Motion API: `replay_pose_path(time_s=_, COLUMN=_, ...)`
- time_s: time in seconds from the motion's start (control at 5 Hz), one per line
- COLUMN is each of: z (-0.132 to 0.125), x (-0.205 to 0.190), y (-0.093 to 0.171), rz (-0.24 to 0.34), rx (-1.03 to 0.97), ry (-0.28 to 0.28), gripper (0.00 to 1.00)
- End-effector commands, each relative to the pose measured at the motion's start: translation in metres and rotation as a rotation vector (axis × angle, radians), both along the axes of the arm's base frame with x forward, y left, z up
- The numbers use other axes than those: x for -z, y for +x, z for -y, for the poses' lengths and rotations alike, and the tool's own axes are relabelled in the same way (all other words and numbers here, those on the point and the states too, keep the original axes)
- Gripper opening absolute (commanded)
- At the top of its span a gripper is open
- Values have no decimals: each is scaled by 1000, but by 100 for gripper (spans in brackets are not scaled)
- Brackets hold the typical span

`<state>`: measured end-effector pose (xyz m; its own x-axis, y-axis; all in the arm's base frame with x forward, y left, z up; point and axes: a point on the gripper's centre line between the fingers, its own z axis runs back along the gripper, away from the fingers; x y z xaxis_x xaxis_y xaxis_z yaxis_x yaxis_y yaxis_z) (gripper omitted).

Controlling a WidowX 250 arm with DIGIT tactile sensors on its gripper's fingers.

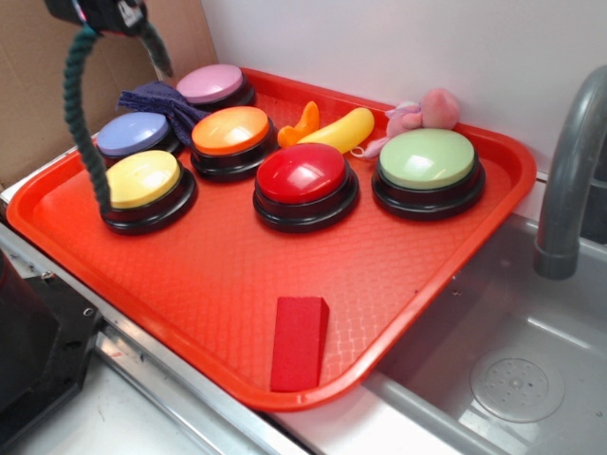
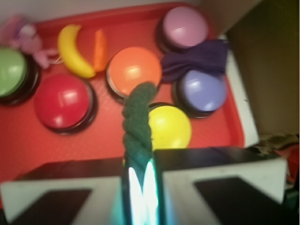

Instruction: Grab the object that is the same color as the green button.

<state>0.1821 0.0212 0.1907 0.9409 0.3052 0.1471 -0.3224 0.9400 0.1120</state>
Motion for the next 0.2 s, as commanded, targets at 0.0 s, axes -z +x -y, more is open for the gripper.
replay_pose_path(time_s=0.0, z=-6, x=-22, y=-6, rz=87, rx=-5, ry=-10, gripper=0)
